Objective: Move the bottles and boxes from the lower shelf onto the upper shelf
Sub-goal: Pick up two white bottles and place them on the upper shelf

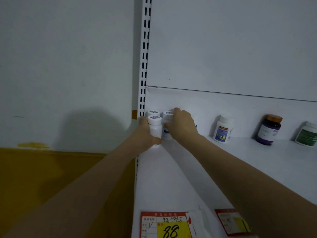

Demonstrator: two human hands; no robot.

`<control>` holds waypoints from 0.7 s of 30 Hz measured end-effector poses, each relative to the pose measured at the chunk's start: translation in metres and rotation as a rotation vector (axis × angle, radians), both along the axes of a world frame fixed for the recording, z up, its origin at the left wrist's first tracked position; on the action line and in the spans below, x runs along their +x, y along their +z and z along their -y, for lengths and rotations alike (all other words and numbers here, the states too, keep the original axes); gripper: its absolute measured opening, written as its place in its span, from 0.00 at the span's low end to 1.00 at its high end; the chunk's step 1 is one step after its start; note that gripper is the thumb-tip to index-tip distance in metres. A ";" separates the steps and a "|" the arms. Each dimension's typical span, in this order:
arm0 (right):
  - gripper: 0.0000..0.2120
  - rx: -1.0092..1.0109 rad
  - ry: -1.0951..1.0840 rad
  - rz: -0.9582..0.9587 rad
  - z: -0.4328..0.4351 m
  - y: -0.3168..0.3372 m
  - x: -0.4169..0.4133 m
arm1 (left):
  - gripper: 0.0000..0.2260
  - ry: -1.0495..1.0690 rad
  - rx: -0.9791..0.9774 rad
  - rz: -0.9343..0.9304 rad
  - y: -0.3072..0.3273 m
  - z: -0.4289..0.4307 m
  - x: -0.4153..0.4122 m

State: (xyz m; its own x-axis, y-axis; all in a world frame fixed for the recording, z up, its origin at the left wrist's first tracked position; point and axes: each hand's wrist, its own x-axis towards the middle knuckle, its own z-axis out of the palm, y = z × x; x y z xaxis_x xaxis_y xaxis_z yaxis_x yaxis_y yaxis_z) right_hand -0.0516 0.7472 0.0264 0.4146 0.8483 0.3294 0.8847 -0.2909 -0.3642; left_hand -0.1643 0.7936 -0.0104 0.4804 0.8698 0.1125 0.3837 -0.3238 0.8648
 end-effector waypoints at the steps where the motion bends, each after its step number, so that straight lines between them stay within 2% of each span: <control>1: 0.19 0.000 0.007 0.020 0.004 0.002 0.000 | 0.41 0.019 0.002 -0.019 0.000 0.000 0.000; 4: 0.20 -0.010 0.026 0.106 0.021 0.005 0.003 | 0.50 0.085 0.067 -0.076 0.001 -0.001 -0.001; 7: 0.15 -0.131 0.021 0.186 0.041 0.006 0.008 | 0.51 0.160 0.194 -0.250 0.005 0.008 -0.006; 9: 0.15 -0.253 0.023 0.226 0.056 0.007 0.012 | 0.47 0.195 0.319 -0.353 0.010 0.020 -0.013; 12: 0.16 -0.340 0.018 0.238 0.081 0.009 0.015 | 0.40 0.166 0.401 -0.442 0.019 0.039 -0.021; 18: 0.20 -0.403 0.062 0.207 0.134 0.017 0.013 | 0.30 0.141 0.350 -0.658 0.037 0.087 -0.026; 21: 0.20 -0.369 0.088 0.210 0.169 0.024 0.018 | 0.26 0.119 0.344 -0.688 0.044 0.123 -0.022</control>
